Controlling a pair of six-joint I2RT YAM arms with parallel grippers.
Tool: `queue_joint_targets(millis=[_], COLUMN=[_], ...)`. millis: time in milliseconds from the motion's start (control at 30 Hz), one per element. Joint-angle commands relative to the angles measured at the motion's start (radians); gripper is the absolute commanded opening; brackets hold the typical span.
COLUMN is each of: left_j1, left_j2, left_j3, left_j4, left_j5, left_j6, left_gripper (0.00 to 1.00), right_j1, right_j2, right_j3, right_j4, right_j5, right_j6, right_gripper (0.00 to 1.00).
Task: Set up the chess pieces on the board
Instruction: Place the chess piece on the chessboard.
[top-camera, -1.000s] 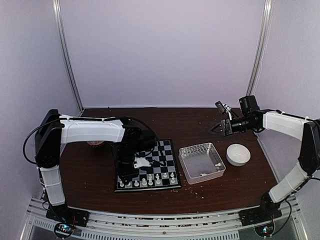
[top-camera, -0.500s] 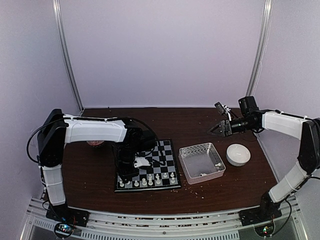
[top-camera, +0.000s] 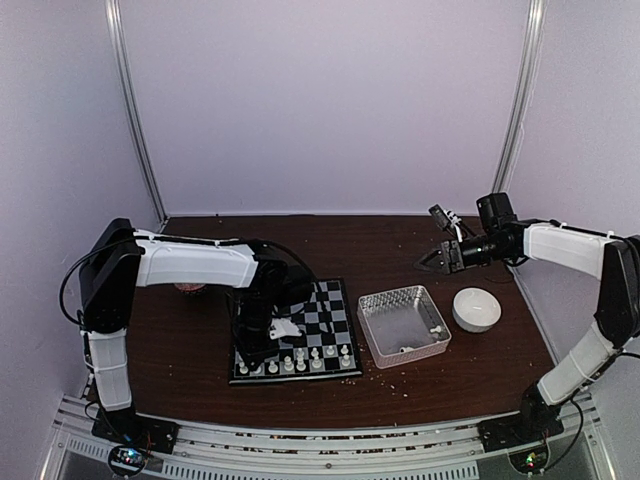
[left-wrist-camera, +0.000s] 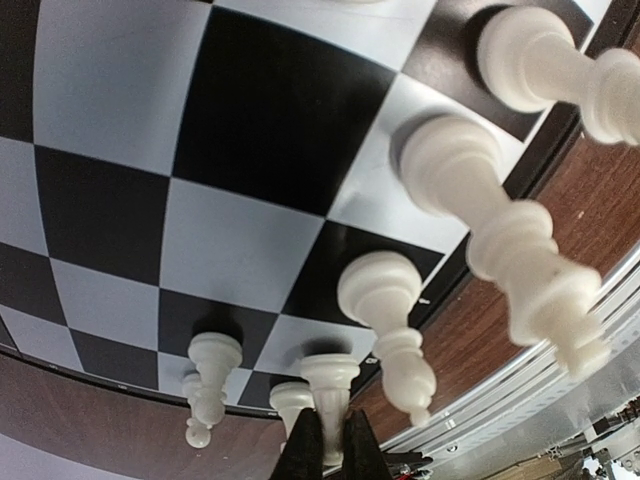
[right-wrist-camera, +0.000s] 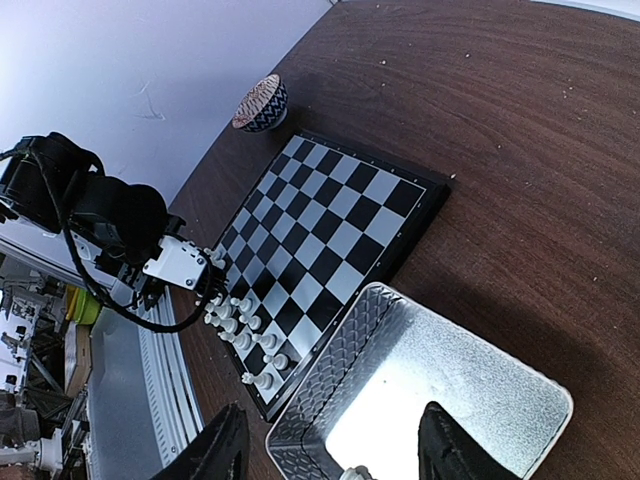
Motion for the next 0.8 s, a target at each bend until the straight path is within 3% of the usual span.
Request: queue_joint_targets(millis=[0, 433, 667, 767], left_j1=[0.004, 0.004, 0.004, 0.003], left_j2=[-0.001, -0.008, -0.026, -0.077], left_j3=[-0.014, 0.011, 0.024, 0.058], left_j4=[-0.002, 0.004, -0.005, -0.049], left_j5=[0.000, -0.007, 0.002, -0.015], left_j6=[-0.017, -0.030, -0.036, -0.050], left_gripper=[0.00, 0.15, 0.17, 0.19], right_j1=[-0.001, -0.001, -0.001, -0.001], right_j2=[0.010, 0.003, 0.003, 0.003], right_j3=[0.006, 0.005, 0.008, 0.058], right_j4=[0.003, -0.001, -0.004, -0.125], right_j5=[-0.039, -0.042, -0.045, -0.010], right_j6=[-0.070, -0.071, -0.073, -0.187], right_gripper=[0.57, 0.57, 0.57, 0.57])
